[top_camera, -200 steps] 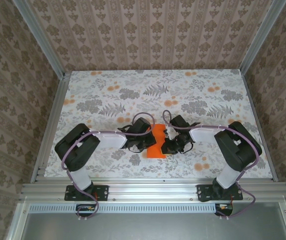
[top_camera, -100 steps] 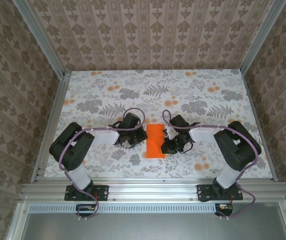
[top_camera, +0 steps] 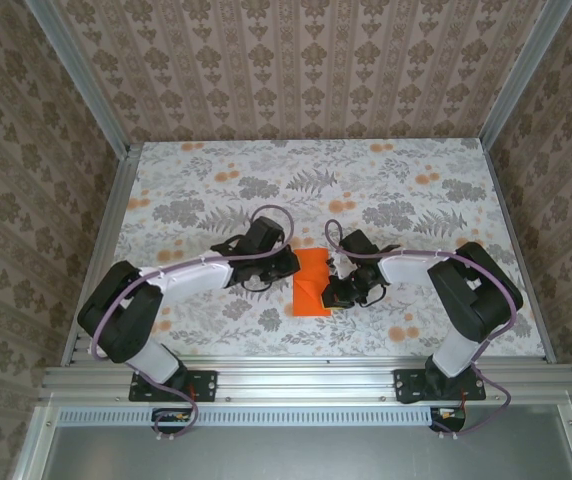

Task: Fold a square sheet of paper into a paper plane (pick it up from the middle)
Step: Fold the triangle a second time at the center of the table.

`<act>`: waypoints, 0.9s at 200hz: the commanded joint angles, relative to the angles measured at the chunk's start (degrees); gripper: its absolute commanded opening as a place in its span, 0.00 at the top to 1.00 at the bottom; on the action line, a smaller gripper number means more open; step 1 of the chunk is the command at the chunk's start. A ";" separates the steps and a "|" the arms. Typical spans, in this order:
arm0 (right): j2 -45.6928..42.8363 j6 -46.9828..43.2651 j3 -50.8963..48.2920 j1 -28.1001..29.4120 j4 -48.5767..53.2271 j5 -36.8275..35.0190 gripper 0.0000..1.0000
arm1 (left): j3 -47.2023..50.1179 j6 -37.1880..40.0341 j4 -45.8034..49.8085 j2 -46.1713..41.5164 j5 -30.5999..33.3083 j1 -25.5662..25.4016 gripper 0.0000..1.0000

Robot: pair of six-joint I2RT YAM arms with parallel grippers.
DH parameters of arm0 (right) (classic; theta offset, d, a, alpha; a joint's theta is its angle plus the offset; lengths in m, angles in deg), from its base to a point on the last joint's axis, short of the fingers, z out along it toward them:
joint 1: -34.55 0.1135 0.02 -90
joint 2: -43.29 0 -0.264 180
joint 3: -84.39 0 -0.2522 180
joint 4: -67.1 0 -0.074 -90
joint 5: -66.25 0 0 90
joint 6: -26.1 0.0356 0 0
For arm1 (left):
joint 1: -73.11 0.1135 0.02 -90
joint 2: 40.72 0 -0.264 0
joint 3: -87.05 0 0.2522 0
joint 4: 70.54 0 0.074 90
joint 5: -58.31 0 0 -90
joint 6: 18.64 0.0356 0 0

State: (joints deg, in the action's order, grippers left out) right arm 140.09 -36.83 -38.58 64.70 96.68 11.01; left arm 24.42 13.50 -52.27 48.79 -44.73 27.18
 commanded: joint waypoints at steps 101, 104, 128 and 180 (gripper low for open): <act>-6.39 3.76 -0.46 0.80 3.05 -2.30 0.86 | 1.31 -4.90 -3.82 13.34 0.17 -3.37 0.92; -6.62 3.93 -0.20 0.97 2.74 -2.05 0.86 | 1.38 -4.88 -3.79 13.32 0.19 -3.37 0.92; -6.48 5.48 2.51 2.04 1.92 -1.27 0.86 | 1.61 -4.54 -3.51 13.40 0.11 -3.37 0.92; 0.35 5.57 6.18 2.89 2.15 -2.77 0.87 | 0.95 -3.92 -2.16 13.40 0.11 -3.35 0.92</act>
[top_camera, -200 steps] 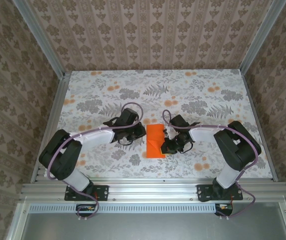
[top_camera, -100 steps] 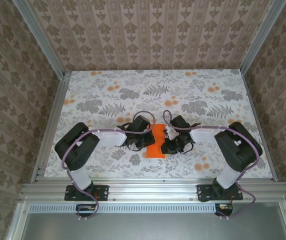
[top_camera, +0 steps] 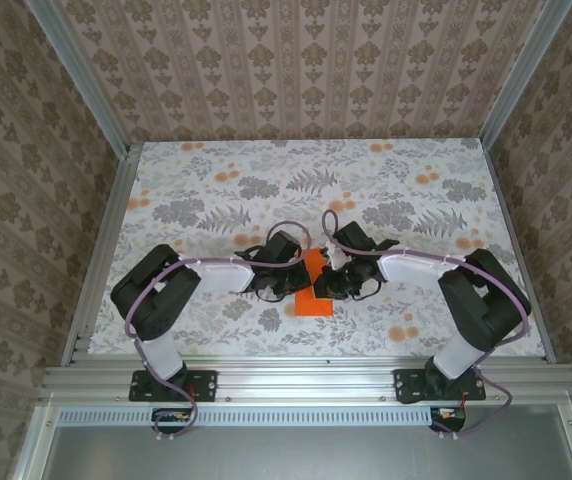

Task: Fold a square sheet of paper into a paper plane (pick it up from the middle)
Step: Fold the triangle a second time at the center of the table.

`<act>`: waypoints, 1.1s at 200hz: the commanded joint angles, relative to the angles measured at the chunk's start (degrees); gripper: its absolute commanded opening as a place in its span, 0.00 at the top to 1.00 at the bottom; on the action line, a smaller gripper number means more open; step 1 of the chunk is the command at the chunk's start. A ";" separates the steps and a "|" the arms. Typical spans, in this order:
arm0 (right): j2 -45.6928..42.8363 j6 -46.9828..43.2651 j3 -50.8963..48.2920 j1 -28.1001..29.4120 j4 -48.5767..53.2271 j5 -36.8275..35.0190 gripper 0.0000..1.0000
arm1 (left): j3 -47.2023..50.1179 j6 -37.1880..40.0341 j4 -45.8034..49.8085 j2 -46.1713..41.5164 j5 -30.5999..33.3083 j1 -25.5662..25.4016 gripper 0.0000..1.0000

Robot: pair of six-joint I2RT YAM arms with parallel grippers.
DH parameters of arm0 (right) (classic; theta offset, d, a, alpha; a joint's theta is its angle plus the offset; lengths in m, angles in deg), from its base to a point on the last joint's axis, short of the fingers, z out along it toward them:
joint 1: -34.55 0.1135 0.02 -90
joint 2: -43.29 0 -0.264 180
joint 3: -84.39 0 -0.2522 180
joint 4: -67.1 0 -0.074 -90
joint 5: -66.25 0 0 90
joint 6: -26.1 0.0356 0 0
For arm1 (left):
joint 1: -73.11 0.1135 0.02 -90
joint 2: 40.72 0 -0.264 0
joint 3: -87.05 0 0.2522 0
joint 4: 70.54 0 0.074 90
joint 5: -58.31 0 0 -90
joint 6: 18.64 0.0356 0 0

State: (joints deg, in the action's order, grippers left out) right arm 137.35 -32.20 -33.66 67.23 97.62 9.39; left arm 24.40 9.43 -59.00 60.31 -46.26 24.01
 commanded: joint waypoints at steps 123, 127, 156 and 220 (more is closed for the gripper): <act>2.59 -2.21 -5.38 0.44 5.06 -2.99 0.84 | 2.69 0.78 6.00 2.14 2.42 0.95 0.94; 2.31 -1.92 -6.01 0.17 4.59 -2.37 0.84 | 2.76 0.79 6.00 2.27 2.44 1.02 0.94; 1.56 -0.61 -9.27 -2.33 2.41 -0.40 0.81 | 3.11 0.85 5.85 2.50 2.61 1.29 0.94; -3.53 -0.10 -13.90 -5.38 3.65 -0.70 0.79 | 2.94 0.94 5.78 3.38 2.53 1.31 0.96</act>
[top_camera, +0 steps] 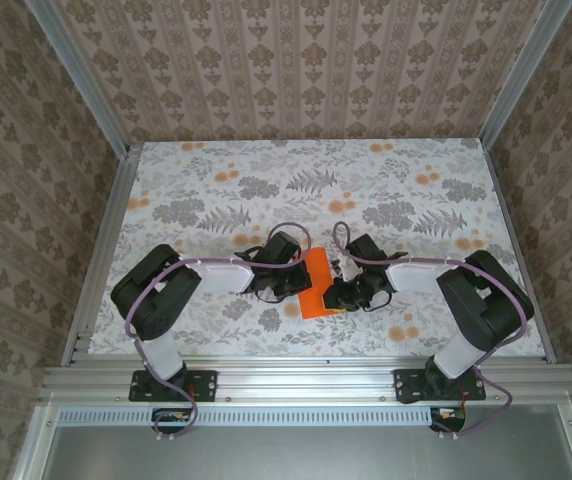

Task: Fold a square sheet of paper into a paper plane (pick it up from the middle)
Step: Fold the triangle a second time at the center of the table.

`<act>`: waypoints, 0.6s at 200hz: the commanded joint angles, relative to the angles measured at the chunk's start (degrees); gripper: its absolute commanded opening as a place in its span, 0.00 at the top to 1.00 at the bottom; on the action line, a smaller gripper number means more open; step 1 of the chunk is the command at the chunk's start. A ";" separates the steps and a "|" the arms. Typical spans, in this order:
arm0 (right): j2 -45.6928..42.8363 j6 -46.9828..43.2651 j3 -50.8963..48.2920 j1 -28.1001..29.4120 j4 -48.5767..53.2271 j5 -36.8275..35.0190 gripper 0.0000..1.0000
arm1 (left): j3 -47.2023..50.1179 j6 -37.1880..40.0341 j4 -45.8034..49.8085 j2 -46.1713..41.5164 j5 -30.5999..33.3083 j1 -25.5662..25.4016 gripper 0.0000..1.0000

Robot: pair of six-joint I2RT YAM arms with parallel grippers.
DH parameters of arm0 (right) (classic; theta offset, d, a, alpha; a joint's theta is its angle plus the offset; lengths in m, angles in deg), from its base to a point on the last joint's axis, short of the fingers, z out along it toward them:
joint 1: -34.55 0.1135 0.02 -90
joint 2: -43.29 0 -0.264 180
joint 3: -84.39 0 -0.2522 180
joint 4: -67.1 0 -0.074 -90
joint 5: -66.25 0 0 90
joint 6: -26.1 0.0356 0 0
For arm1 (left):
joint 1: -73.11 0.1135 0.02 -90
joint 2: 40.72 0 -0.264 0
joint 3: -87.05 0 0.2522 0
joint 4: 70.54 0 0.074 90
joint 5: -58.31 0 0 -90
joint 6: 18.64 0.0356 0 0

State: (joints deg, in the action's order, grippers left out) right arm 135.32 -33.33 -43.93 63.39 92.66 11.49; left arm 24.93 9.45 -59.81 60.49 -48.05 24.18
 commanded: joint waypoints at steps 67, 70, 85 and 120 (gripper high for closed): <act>-6.26 1.36 -7.30 -6.16 10.08 -2.28 0.80 | 1.96 1.38 6.69 3.28 3.75 1.12 0.97; -6.96 1.34 -7.10 -6.16 10.40 -2.27 0.80 | 1.89 1.43 6.69 3.30 3.71 1.08 0.97; -10.90 1.51 -5.85 -6.14 11.42 -1.92 0.80 | 1.36 1.70 7.17 3.29 3.62 0.99 0.97; -14.99 3.44 -1.49 -5.35 9.72 0.77 0.80 | 0.90 1.70 7.47 2.99 3.77 0.79 0.97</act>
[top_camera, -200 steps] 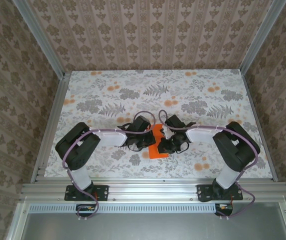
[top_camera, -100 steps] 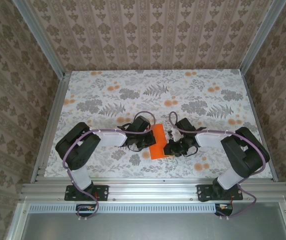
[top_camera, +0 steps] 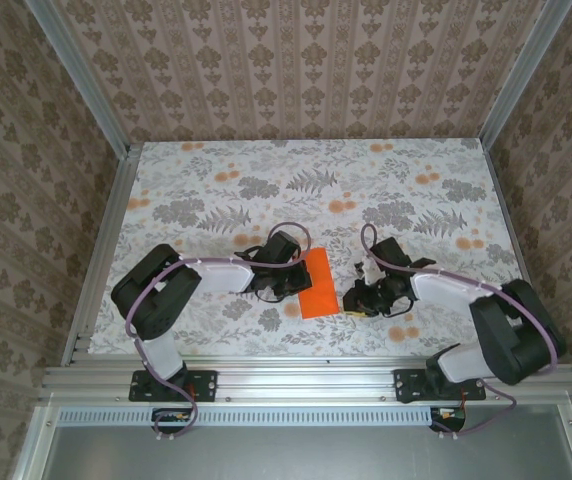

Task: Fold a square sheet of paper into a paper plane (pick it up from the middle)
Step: Fold the triangle a second time at the center of the table.

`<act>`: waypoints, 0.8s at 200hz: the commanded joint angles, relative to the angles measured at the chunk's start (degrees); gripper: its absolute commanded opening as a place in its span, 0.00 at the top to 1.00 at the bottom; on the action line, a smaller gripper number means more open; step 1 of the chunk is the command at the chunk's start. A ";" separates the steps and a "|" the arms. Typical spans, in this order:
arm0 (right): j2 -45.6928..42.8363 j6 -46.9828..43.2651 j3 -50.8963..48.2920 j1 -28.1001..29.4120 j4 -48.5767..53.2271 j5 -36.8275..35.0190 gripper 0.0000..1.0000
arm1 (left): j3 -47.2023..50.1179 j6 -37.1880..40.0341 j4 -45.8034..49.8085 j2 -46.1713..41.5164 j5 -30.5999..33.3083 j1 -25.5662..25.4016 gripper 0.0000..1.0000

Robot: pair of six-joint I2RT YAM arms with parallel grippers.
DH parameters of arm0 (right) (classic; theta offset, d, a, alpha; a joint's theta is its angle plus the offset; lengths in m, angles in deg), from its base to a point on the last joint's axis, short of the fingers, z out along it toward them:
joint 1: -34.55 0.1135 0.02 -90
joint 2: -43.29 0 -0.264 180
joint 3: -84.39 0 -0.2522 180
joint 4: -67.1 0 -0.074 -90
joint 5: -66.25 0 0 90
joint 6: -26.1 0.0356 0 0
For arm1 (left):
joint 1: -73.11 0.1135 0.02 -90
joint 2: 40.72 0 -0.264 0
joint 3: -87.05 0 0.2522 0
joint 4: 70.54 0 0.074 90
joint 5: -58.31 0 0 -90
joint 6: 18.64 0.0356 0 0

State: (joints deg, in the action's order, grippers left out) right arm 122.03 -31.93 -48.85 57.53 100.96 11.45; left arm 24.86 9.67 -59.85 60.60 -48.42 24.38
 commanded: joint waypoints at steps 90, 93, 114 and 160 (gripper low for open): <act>16.17 3.45 11.43 7.61 -4.50 0.34 0.79 | -0.70 1.83 8.25 3.18 4.06 0.17 0.97; 16.50 3.22 11.25 7.60 -4.37 0.02 0.79 | -0.78 1.73 8.20 3.26 4.07 0.20 0.97; 18.00 1.09 10.05 7.47 -2.35 -1.98 0.79 | -1.55 2.01 8.69 3.40 4.24 0.17 0.97; 15.28 0.86 3.27 6.01 -3.29 -3.20 0.79 | -1.52 2.72 9.32 3.54 4.25 0.34 0.97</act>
State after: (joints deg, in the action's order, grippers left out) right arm 138.01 -30.34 -40.74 64.37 93.88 11.40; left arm 22.52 10.39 -56.53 61.38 -48.22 24.34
